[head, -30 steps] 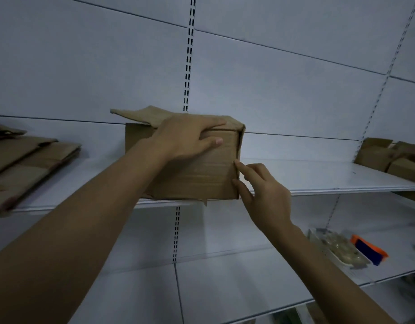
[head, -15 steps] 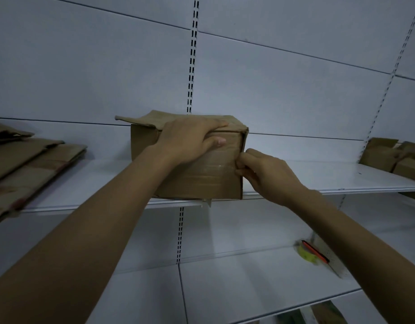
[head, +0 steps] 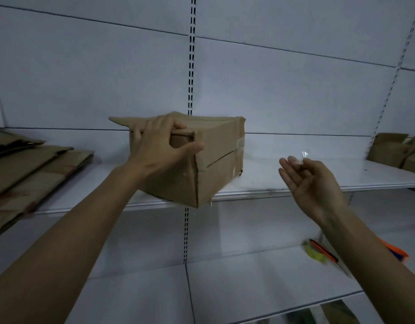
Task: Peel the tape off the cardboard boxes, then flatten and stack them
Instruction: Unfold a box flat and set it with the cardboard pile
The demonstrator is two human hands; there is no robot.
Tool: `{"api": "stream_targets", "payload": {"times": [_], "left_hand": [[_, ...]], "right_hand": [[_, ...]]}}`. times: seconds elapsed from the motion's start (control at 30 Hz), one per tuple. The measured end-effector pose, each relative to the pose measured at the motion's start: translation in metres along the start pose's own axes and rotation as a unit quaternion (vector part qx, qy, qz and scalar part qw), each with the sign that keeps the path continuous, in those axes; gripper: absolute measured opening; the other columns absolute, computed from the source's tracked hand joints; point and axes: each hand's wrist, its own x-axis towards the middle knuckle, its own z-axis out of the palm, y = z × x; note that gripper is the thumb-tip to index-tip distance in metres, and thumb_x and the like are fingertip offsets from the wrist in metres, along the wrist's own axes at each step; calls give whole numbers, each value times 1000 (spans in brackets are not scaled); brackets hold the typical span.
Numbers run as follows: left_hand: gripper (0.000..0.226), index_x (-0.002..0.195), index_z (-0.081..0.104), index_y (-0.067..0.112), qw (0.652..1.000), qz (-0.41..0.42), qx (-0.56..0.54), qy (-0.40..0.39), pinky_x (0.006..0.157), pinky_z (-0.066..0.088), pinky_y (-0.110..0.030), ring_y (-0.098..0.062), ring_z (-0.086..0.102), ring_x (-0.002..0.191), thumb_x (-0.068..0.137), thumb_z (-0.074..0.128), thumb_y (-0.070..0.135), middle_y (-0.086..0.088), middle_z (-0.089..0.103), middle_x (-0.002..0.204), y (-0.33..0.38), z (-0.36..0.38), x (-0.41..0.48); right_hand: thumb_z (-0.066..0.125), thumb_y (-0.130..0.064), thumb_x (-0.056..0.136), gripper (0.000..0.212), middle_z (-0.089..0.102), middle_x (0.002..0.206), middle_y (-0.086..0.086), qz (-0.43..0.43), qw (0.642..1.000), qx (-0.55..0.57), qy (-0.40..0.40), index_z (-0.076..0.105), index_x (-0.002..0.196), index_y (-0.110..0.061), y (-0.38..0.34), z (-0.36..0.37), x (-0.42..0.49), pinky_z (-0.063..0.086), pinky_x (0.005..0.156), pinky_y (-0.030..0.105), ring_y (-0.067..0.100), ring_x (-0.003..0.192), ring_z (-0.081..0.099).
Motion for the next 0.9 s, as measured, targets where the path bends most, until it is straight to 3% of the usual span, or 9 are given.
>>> {"api": "stream_targets", "payload": {"times": [0.1, 0.2, 0.3, 0.43, 0.5, 0.57, 0.67, 0.77, 0.9], "left_hand": [[68, 101, 47, 28, 999, -13, 31, 6, 99, 32, -48, -18, 47, 110, 62, 37, 82, 6, 53, 113, 5, -6, 0], [60, 111, 55, 20, 998, -9, 59, 18, 99, 35, -55, -25, 48, 113, 71, 39, 63, -3, 54, 121, -6, -17, -6], [47, 125, 54, 19, 980, -34, 178, 88, 107, 22, -60, -33, 41, 123, 79, 51, 28, -10, 47, 136, -31, -35, -19], [62, 137, 42, 10, 968, -56, 199, 139, 114, 11, -53, -35, 23, 138, 78, 55, -5, -18, 29, 150, -32, -38, -32], [55, 138, 40, 6, 973, 18, 176, 146, 115, 14, -51, -36, 22, 140, 85, 53, 0, -20, 30, 150, -12, -26, -31], [53, 143, 33, 11, 982, 47, 150, 108, 116, 12, -49, -30, 17, 143, 95, 50, 23, -14, 28, 153, 19, -13, -24], [71, 148, 21, 25, 990, -23, 140, 13, 113, -1, -55, -19, 7, 146, 90, 40, 61, 1, 18, 157, 57, 10, -5], [62, 135, 39, 23, 978, -71, 193, -20, 108, -5, -68, -24, 26, 137, 87, 45, 62, -1, 38, 145, 65, 30, 7], [32, 104, 52, 20, 978, -47, 186, 86, 109, 2, -66, -22, 46, 114, 90, 44, 47, 2, 55, 112, 41, 34, -9]], "right_hand": [[47, -19, 97, 27, 51, 56, -3, 15, 999, -46, 2, 49, 71, -15, 1, 11, -5, 55, 58, 24, 11, 52, 56], [56, -17, 95, 25, 35, 46, -4, 45, 986, -159, 30, 46, 72, -17, 11, 11, -8, 37, 41, 22, 10, 40, 34], [62, -19, 91, 15, 32, 48, -3, 71, 960, -270, -20, 56, 79, -12, 20, 5, -17, 32, 41, 22, 11, 42, 30], [64, -25, 89, 21, 44, 48, -3, 67, 894, -420, -140, 71, 101, -9, 38, 21, -39, 40, 47, 23, 9, 45, 41], [64, -28, 89, 19, 51, 49, -8, 59, 852, -479, -202, 73, 98, -14, 51, 37, -54, 45, 51, 23, 7, 47, 48], [64, -25, 90, 13, 57, 53, -7, 54, 835, -493, -238, 72, 98, -18, 65, 50, -66, 48, 53, 21, 7, 50, 53], [62, -18, 92, 9, 65, 60, -1, 24, 822, -500, -272, 69, 99, -18, 84, 52, -77, 48, 56, 18, 9, 55, 61], [58, -11, 93, 10, 72, 70, 1, -18, 797, -545, -259, 67, 90, -16, 83, 34, -79, 52, 64, 18, 8, 65, 69], [57, -10, 93, 15, 75, 84, 1, -8, 878, -460, -133, 71, 87, -13, 49, 1, -51, 53, 74, 27, 11, 78, 71]]}}
